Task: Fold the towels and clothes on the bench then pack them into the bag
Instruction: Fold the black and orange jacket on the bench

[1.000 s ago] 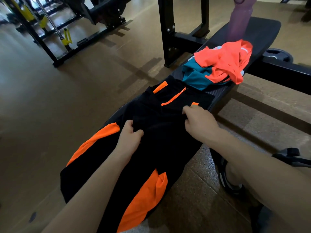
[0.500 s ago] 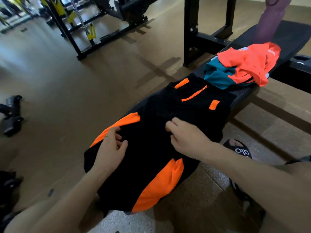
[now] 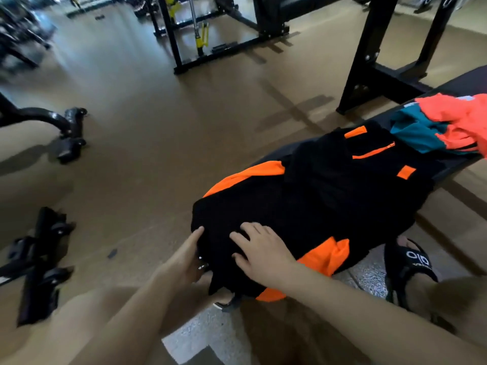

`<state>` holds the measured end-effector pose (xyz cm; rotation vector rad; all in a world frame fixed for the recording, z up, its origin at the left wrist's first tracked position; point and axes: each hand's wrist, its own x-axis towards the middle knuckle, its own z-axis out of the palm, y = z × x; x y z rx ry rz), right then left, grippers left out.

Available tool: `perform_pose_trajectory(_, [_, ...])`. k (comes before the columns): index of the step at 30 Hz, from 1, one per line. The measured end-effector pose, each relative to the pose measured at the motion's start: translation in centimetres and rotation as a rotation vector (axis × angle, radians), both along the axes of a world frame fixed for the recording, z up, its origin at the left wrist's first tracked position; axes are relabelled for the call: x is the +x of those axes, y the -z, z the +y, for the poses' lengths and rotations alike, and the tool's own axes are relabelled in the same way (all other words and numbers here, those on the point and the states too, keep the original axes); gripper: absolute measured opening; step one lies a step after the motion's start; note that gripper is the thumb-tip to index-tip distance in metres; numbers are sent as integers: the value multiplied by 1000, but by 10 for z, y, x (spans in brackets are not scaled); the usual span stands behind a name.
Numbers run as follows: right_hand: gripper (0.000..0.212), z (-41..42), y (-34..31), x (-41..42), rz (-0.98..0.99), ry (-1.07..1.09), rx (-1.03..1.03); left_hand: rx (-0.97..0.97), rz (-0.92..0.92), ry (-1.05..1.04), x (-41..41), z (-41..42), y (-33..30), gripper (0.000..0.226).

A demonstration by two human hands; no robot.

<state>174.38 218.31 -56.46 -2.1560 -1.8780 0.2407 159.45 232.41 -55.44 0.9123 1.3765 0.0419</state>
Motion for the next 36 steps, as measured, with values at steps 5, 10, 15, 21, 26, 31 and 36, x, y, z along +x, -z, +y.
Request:
perform_pose_trajectory(5, [63,47,-4,47,-45,82,-232,-25,-26,-116,8,11,14,78])
perform_pose_trajectory(10, [64,62,17,50,-143,83,-271,-148,-72,-203,10,13,31,89])
perform_pose_trajectory(15, [63,64,20,50,-157,93,-240,-99,-171,-272,7,12,35,65])
perform_pose_trajectory(21, [63,66,13,45,-157,113,-295,221,-12,-307,-13,30,25,28])
perform_pose_trajectory(26, [43,50,-21,-20,-91,125,79,235,-92,-275,-29,28,-21,36])
perform_pose_trajectory(31, [39,19,-41,-100,68,-26,161,363,-148,-136,-33,15,-62,25])
perform_pose_trajectory(36, [81,21,-56,-117,-246,-53,-105,606,-80,36,-21,13,-91,42])
